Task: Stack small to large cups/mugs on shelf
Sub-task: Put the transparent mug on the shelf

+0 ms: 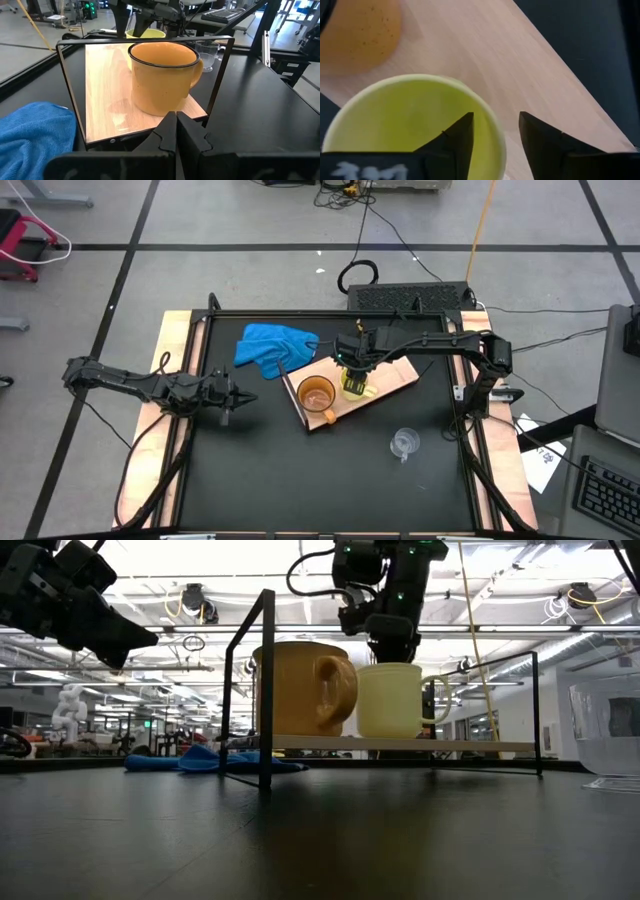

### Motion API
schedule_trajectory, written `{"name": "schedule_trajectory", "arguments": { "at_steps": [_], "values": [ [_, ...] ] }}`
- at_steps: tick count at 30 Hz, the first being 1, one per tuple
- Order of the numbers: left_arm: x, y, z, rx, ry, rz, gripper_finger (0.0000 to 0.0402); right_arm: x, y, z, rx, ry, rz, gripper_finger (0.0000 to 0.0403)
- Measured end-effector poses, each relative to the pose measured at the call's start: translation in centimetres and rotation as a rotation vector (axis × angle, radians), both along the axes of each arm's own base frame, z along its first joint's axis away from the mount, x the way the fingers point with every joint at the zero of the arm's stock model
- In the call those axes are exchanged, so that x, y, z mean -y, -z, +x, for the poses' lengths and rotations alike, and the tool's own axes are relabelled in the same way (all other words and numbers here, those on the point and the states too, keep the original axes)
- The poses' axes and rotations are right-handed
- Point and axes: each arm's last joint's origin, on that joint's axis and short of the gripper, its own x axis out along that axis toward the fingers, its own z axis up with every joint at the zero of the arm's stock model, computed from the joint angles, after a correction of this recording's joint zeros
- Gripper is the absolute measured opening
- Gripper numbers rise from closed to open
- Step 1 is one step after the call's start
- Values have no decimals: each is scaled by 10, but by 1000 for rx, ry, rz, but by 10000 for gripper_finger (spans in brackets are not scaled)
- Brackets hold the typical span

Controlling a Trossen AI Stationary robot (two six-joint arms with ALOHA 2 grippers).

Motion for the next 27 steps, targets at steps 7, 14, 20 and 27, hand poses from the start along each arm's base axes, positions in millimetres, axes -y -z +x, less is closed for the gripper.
{"name": "schedule_trajectory", "arguments": {
  "at_steps": [7, 14, 20, 27],
  "values": [
    [0, 0, 0, 0, -1, -1, 15, 0, 0, 0, 2, 0, 0, 153],
    [0, 0, 0, 0, 0, -2, 15, 0, -1, 0, 4, 0, 0, 153],
    [0, 0, 0, 0, 0, -2, 15, 0, -1, 0, 1, -15, -3, 153],
    [0, 0, 0, 0, -1, -3, 15, 0, -1, 0, -7, -57, -8, 153]
  ]
}}
